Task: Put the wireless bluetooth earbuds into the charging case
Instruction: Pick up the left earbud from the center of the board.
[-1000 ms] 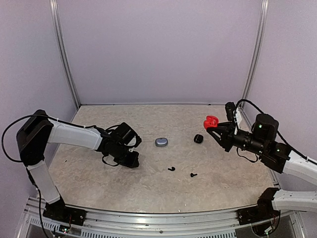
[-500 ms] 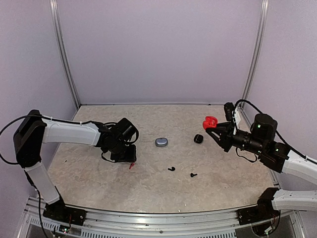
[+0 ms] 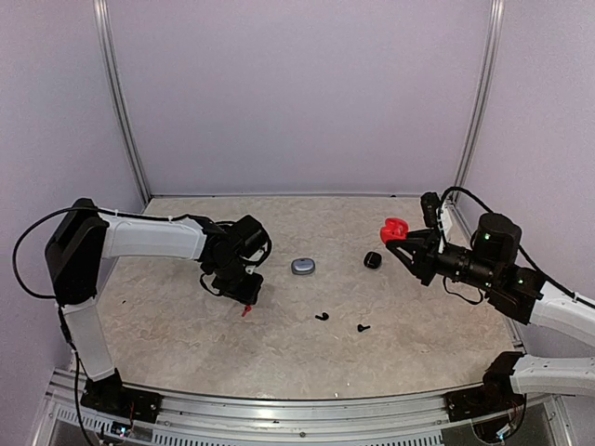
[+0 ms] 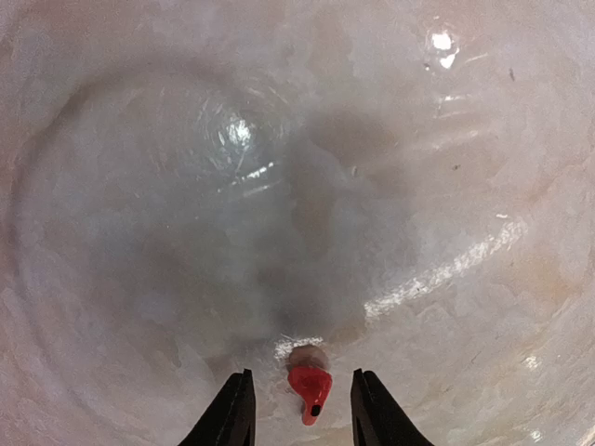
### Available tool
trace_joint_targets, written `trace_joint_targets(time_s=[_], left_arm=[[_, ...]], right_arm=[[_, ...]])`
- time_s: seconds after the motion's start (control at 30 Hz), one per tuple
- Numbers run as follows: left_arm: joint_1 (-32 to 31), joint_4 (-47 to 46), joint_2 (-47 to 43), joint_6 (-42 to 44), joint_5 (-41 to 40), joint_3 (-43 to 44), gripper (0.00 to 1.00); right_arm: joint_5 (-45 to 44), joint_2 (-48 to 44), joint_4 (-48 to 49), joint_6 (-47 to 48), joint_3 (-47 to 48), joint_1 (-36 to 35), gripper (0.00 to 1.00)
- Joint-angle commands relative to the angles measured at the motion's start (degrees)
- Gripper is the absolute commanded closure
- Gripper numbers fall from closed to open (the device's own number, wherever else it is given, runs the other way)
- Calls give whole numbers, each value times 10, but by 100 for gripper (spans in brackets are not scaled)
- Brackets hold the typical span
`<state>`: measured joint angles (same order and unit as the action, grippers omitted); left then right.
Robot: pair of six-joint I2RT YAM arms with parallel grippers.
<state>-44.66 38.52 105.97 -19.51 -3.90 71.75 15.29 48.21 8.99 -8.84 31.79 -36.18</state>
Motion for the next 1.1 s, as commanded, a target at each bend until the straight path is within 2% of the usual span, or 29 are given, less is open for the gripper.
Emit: trace_joint_targets(time_s=[0.0,0.43,0.63,0.8,1.07], left_arm=[[-5,53,30,41,-6,30,64],[-11,96,96,70,-33,74,71],[-11,111,101,69,-27,74,71],[-11,118,91,60,-30,63,64],[-15,118,87,51,-25,54,67]], right_arm=[[7,-6,5,4,-4,9,100],[6,-2,2,7,-1,9,100],[6,-1,2,8,0,9,100],[6,1,3,10,1,9,100],[10,6,5,11,5,9,100]])
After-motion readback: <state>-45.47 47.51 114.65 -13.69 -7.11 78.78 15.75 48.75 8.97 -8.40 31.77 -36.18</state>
